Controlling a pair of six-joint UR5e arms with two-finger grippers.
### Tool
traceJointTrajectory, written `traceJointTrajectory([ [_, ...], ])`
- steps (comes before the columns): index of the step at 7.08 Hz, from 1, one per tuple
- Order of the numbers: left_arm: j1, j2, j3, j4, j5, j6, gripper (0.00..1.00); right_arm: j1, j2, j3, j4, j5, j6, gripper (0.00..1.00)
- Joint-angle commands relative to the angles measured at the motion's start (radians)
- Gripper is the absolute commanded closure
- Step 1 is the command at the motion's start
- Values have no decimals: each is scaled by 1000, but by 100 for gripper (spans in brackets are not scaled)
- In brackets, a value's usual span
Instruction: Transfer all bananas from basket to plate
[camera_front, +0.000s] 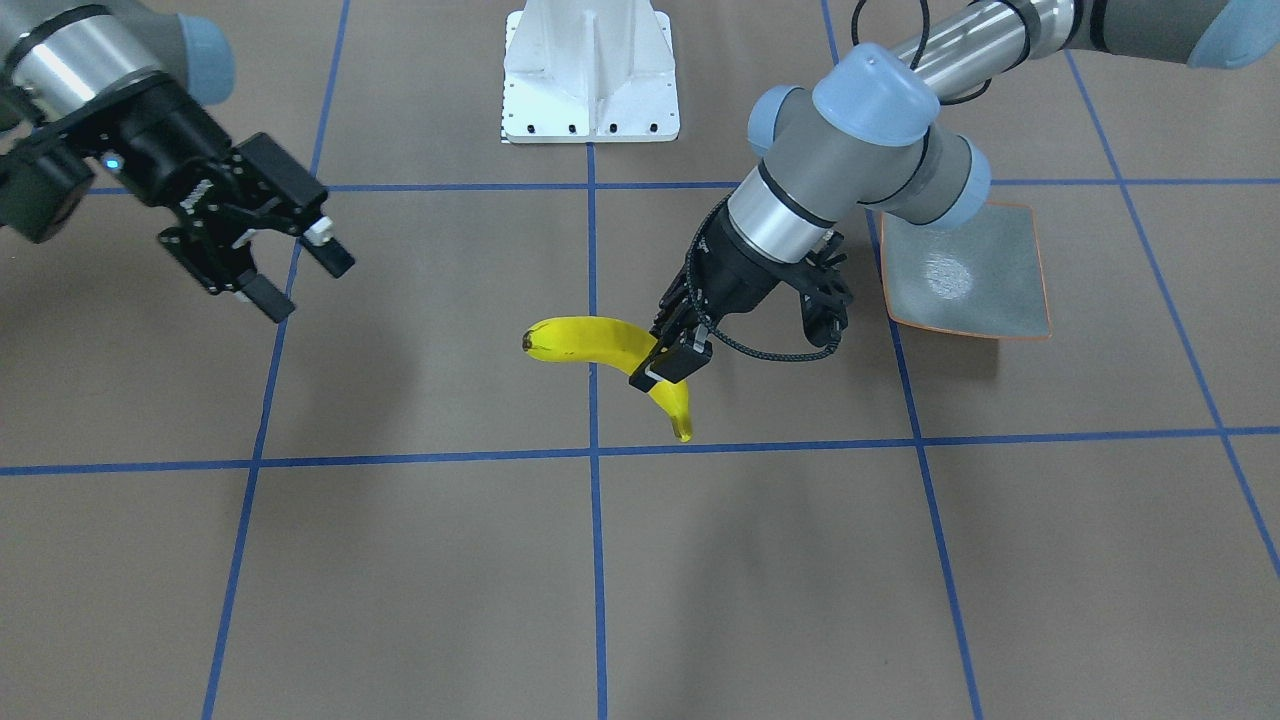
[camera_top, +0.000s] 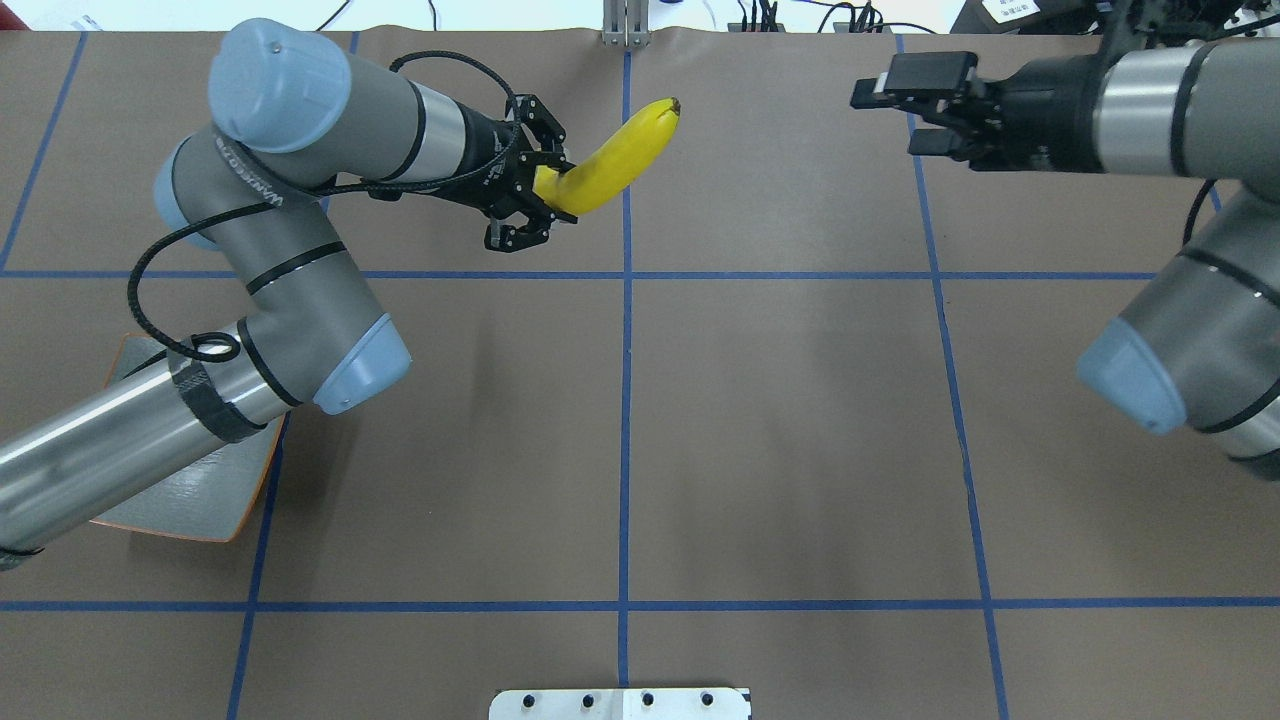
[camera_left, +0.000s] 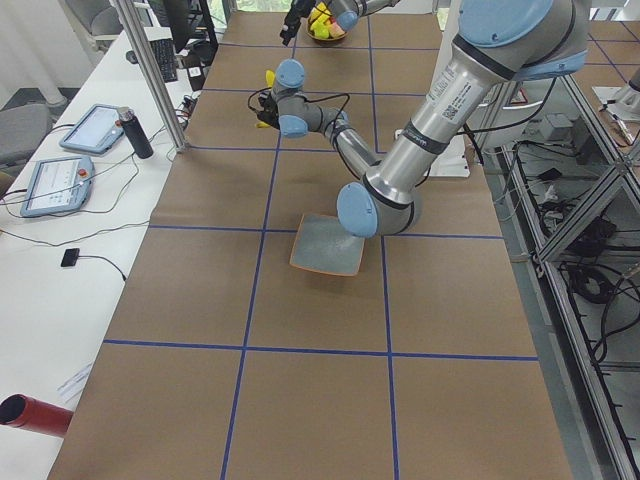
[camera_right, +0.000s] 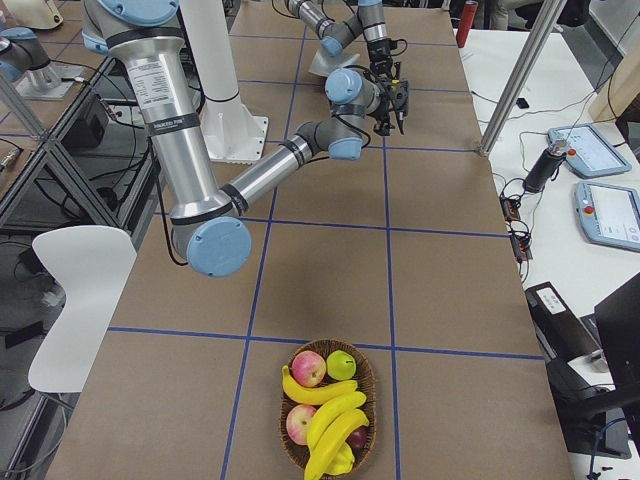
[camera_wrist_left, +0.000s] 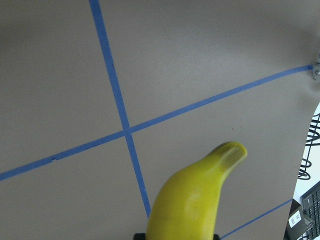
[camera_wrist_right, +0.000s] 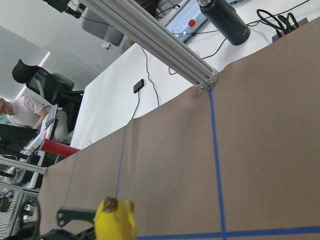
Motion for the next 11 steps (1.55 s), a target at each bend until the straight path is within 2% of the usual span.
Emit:
traceJointTrajectory([
  [1,-16,167,-154,-16,-71,354,100,142,-19,-109,-5,175,-156,0],
  [2,-48,194,-170,-14,-90,486,100,172,-19,-171,-10,190,-215,0],
  [3,-59,268,-221,-14,-86,712,100,199,-19,-221,-58,212,-300,0],
  [4,-60,377,-277,-16,-78,926,100,211,-21,-220,-168,210,-405,0],
  [7,-65,616,-323,-17,-20,1460,100,281,-28,-210,-446,212,-776,0],
  [8,-68,670,-341,-17,-18,1573,100,294,-36,-210,-547,207,-861,0],
  [9,-68,707,-343,-19,-12,1651,100,291,-59,-215,-575,203,-926,0],
  [11,-64,750,-340,-19,15,1695,100,291,-88,-217,-577,213,-928,0],
])
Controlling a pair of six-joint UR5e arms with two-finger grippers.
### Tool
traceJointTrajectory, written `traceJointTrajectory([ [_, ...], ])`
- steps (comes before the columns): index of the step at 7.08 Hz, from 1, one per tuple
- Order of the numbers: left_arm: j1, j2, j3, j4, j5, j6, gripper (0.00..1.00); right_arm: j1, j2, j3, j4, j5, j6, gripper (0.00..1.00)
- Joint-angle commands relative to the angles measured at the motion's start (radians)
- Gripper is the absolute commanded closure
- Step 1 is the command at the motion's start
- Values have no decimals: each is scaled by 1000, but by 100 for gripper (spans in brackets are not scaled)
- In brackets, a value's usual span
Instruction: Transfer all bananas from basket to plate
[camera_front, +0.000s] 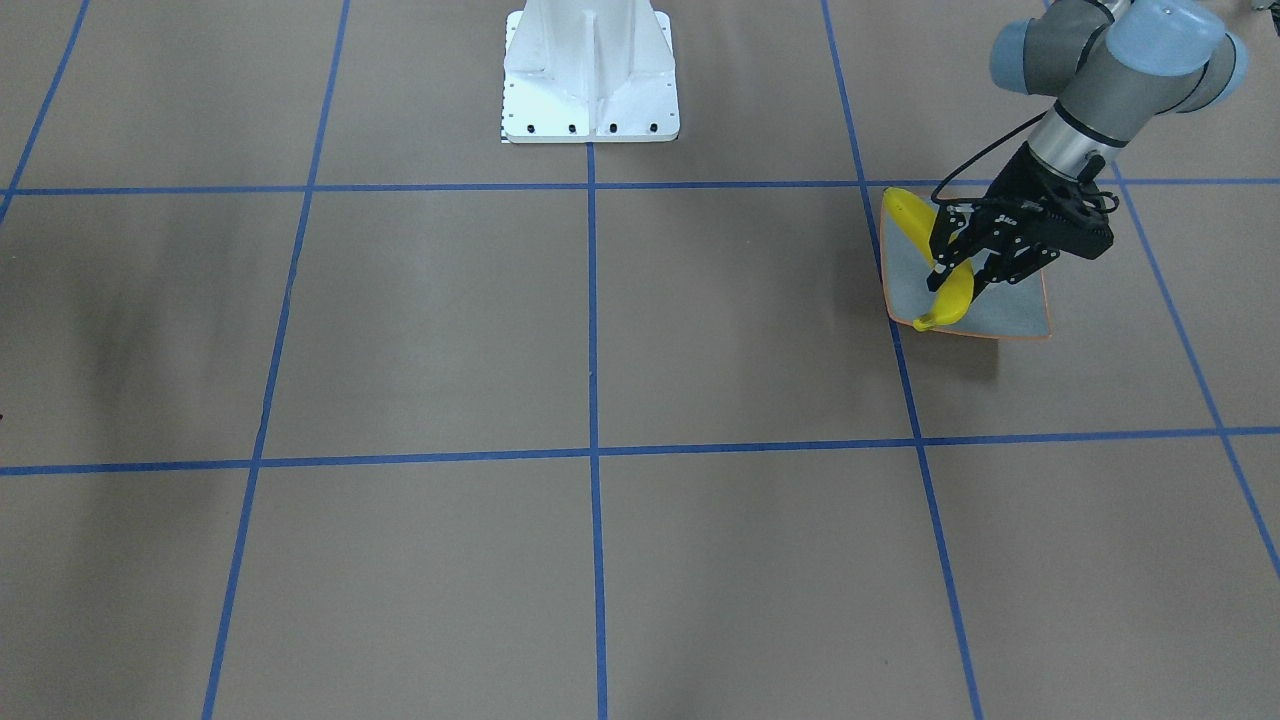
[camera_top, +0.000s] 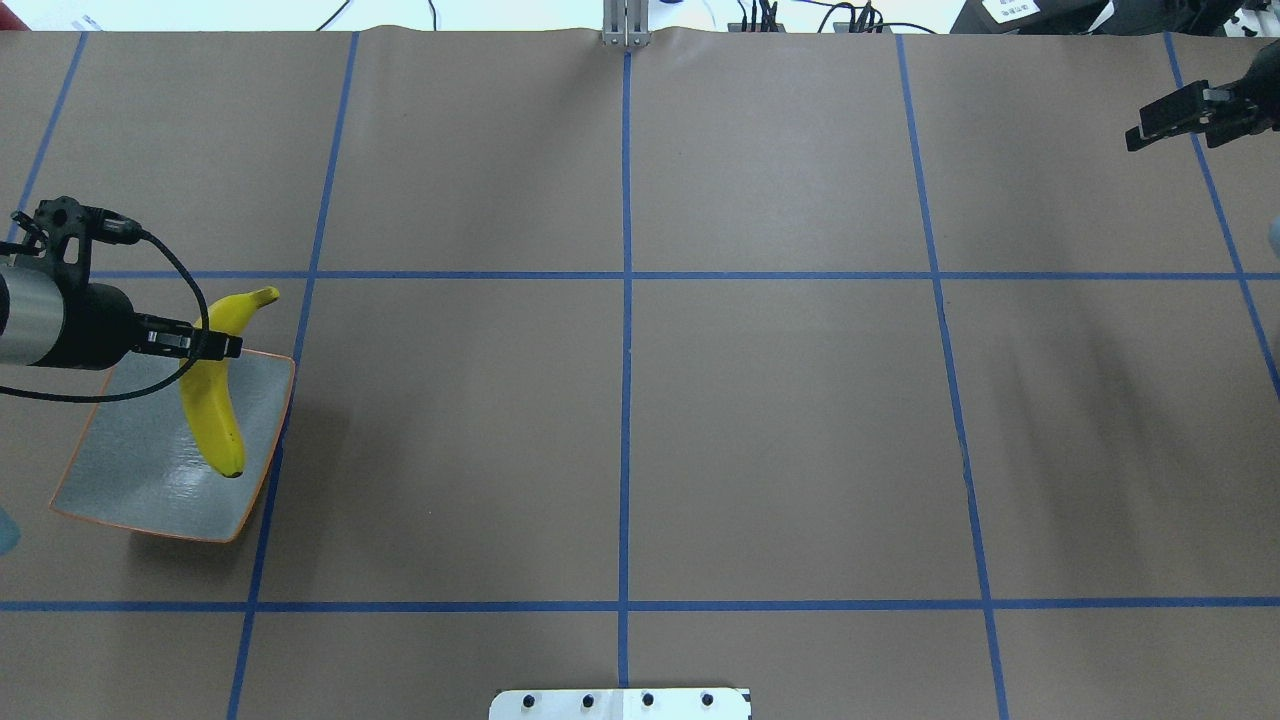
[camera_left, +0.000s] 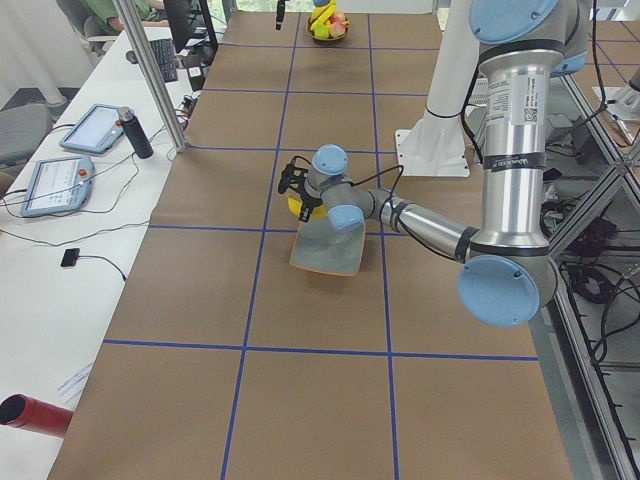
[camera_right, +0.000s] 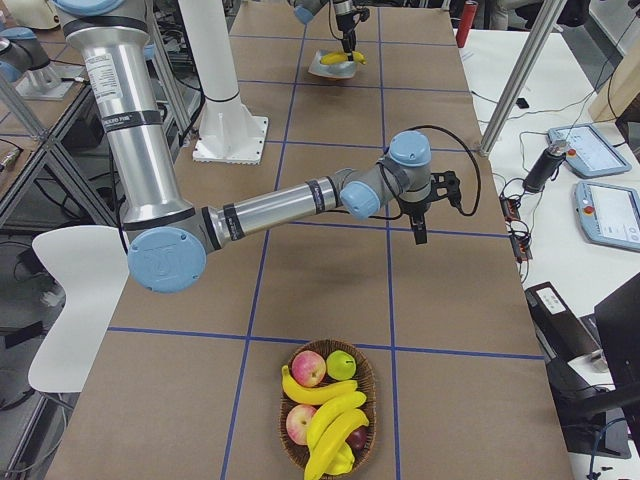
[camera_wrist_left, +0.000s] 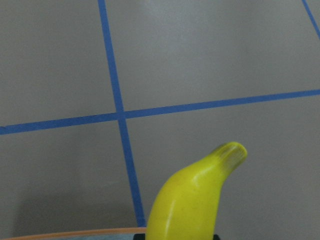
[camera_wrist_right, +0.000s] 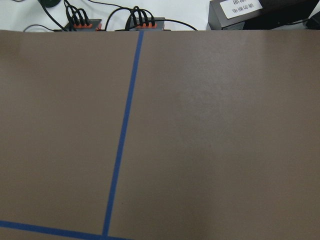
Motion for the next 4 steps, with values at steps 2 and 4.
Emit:
traceJointTrajectory([
  [2,4,69,3,1,21,93,100,0,-24,2,-7,4,-12,0],
  [4,15,82,10,-1,27,94,100,0,-26,4,-5,13,-11,0],
])
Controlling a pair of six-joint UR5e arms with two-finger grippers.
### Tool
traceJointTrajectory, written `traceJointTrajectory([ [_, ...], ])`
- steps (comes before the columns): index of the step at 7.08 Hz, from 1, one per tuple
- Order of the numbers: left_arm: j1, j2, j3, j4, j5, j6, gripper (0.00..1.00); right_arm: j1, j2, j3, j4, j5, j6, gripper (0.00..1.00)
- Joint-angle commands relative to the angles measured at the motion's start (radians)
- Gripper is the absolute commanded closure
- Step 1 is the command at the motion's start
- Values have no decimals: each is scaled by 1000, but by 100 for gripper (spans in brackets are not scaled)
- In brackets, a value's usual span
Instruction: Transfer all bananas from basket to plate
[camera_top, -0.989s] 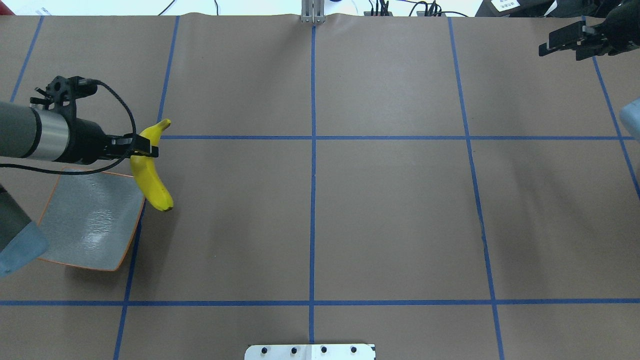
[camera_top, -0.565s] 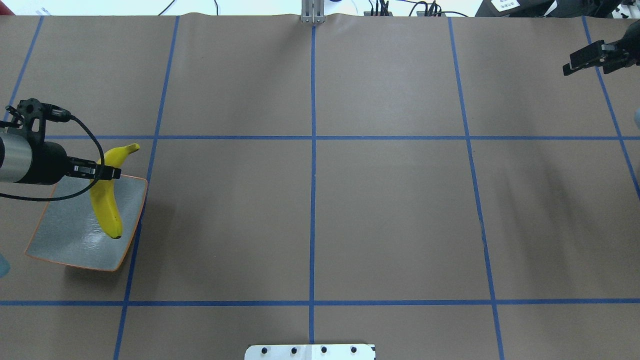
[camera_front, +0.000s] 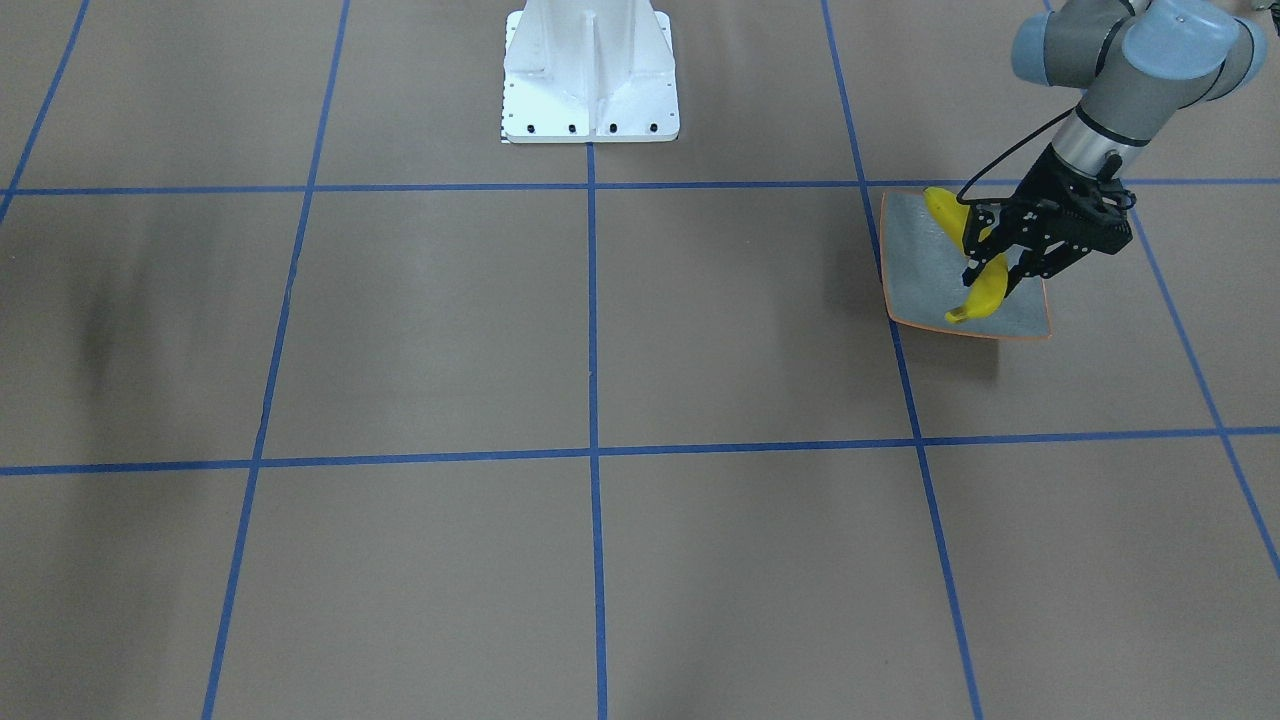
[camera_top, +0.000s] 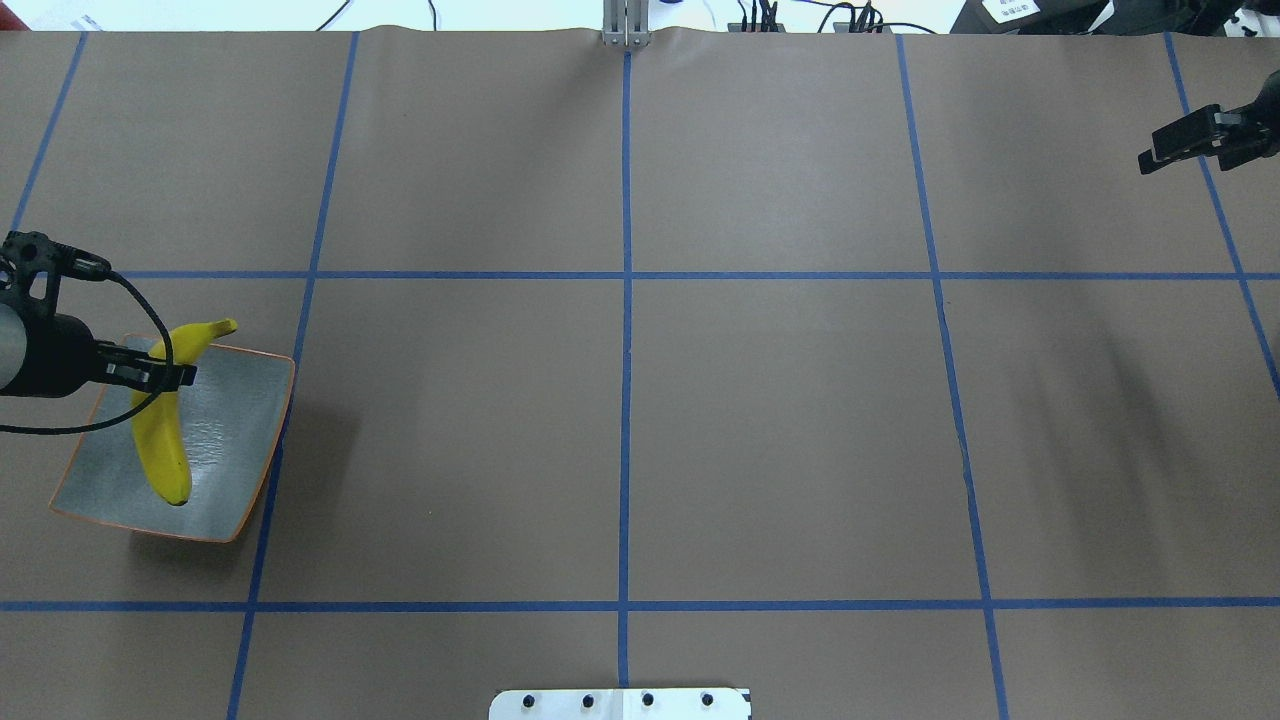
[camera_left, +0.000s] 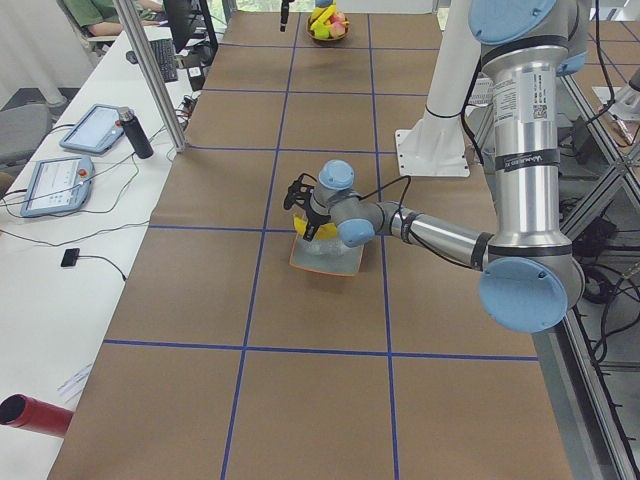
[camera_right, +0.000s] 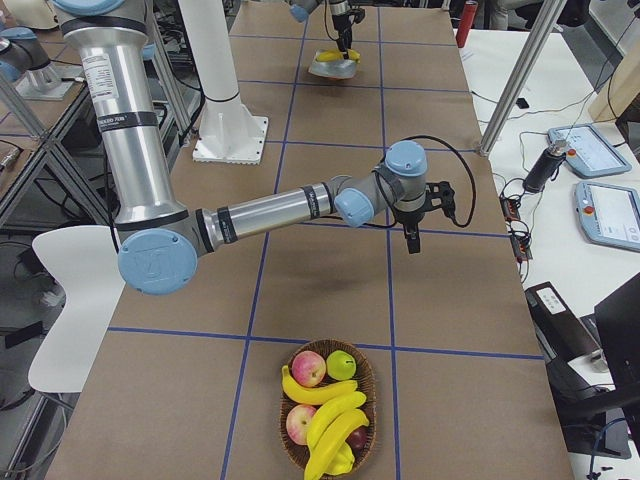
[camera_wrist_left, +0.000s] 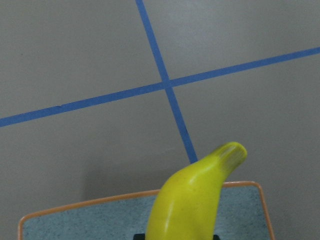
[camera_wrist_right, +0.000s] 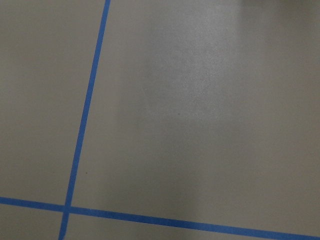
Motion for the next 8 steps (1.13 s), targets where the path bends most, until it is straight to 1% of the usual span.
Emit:
traceJointTrajectory([
  [1,12,14,2,0,3,6,100,0,0,0,1,1,0,0],
  [2,25,16,2,0,3,5,1,0,2,-5,3,4,0,0],
  [4,26,20,2,-7,1,2,0,0,2,-2,0,4,2,0],
  [7,22,20,-16,-10,-28,-1,0,1,-13,-20,-6,-6,-3,0],
  [8,2,8,-17,-5,-118,-1,0,12,-26,-32,-8,-8,-44,0],
])
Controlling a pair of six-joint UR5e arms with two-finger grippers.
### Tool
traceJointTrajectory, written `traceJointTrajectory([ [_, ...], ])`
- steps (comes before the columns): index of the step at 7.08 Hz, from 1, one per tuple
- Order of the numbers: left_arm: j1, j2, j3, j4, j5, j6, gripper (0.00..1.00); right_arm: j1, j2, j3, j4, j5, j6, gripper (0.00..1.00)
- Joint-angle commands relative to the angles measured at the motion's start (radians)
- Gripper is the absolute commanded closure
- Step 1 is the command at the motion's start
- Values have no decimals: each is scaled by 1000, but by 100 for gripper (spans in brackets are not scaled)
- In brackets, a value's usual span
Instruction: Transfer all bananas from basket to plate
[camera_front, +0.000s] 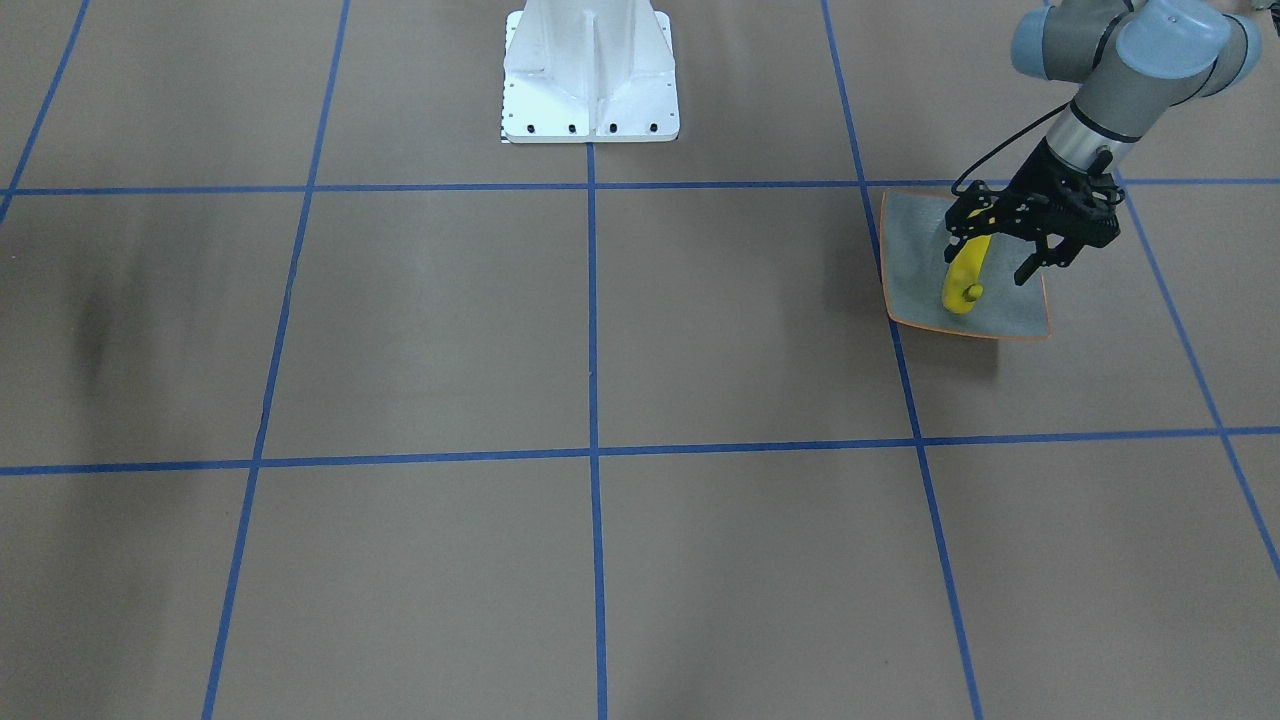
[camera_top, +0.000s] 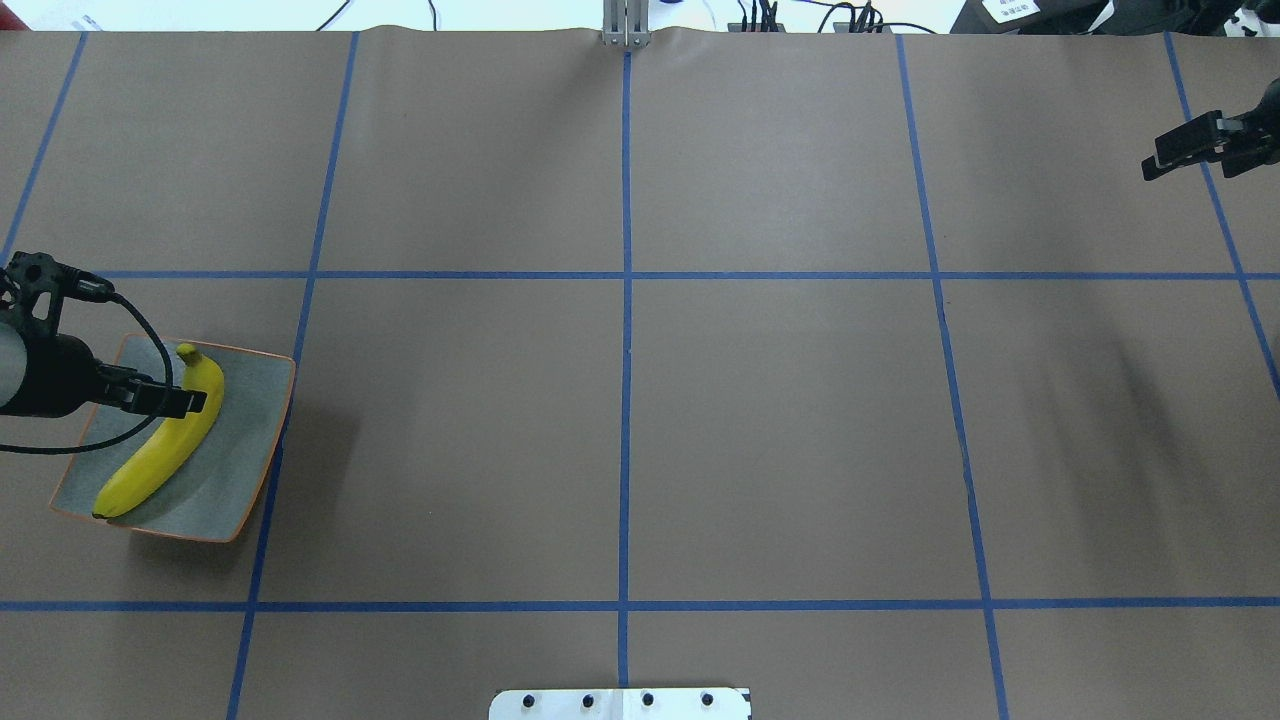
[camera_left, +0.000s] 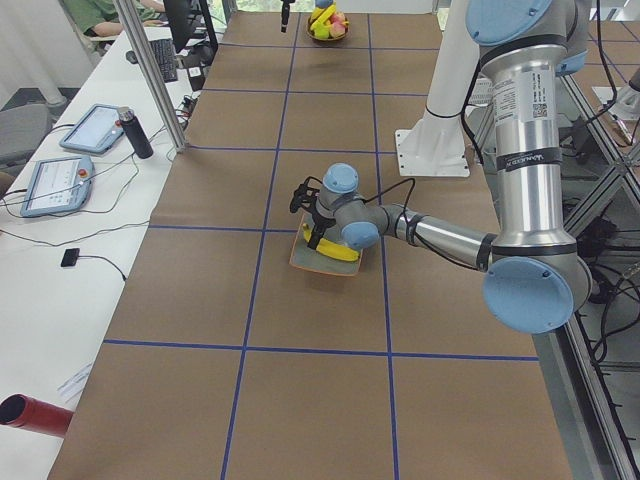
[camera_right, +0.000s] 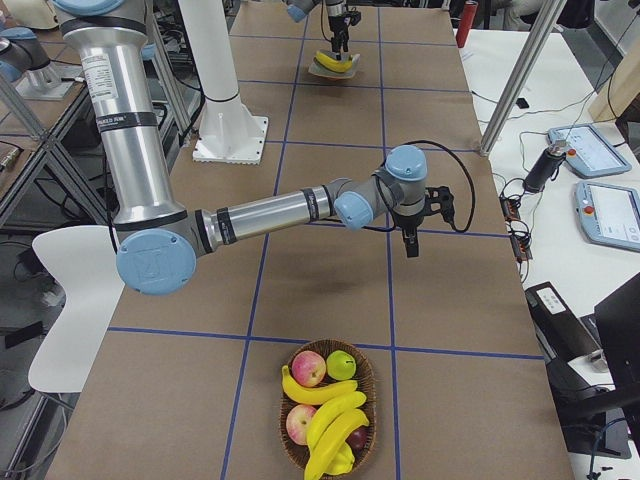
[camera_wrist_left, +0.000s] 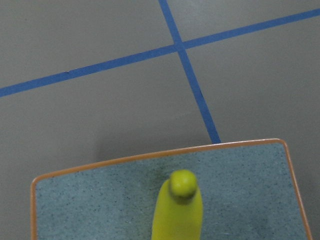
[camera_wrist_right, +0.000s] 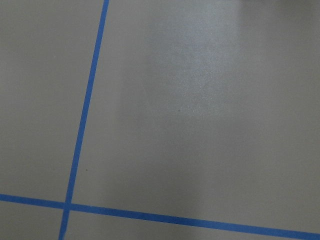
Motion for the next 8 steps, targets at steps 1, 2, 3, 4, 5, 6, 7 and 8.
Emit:
traceJointTrajectory([
  [1,-80,-23,-1,12,-131,0,0,42,-43,-28,-4,-4,-116,0],
  [2,-98,-28,2,12,-160,1,0,88,-55,-64,-19,-4,-224,0],
  [3,-97,-30,6,12,-161,0,0,137,-61,-97,-48,-4,-341,0],
  [4,-97,-34,11,11,-159,-5,0,184,-60,-147,-62,-7,-517,0],
  [5,-97,-36,12,11,-158,-8,0,205,-72,-192,-70,-50,-649,0],
  [6,-97,-36,15,11,-156,-10,0,211,-95,-200,-71,-105,-716,0],
  [7,-97,-37,22,9,-153,-10,0,220,-103,-206,-105,-166,-791,0],
  [8,-97,-48,32,9,-153,-11,0,260,-91,-233,-163,-168,-890,0],
])
